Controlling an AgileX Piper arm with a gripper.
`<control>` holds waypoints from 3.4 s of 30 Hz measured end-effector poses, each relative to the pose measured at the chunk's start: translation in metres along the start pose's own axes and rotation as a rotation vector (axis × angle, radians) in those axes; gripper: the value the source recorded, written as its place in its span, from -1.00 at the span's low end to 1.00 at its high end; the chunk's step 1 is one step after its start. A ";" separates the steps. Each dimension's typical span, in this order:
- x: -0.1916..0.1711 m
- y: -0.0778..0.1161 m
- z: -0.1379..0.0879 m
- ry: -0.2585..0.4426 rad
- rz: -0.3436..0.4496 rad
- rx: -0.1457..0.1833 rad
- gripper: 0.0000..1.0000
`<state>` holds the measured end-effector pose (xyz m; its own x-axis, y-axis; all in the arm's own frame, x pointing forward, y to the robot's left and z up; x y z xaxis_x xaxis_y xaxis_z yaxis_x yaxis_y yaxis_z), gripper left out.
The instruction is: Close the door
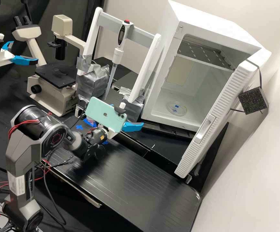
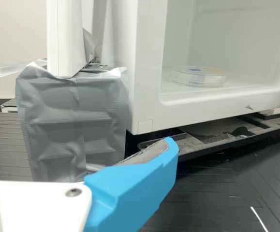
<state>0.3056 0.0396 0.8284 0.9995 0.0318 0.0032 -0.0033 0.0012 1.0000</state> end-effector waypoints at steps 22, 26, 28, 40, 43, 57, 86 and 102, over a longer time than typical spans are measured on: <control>-0.069 0.069 0.033 0.040 0.271 0.052 1.00; -0.090 0.092 0.042 0.034 0.371 0.058 1.00; -0.098 0.103 0.048 0.015 0.413 0.062 1.00; -0.124 0.152 0.081 -0.102 0.617 0.067 1.00; -0.121 0.154 0.089 -0.119 0.620 0.077 1.00; -0.076 0.153 0.120 -0.177 0.578 0.048 1.00; -0.065 0.137 0.080 -0.014 0.442 0.152 1.00; -0.056 0.101 0.017 0.228 0.237 0.106 1.00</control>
<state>0.2501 0.0207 0.9297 0.9386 0.2413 0.2467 -0.2187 -0.1368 0.9661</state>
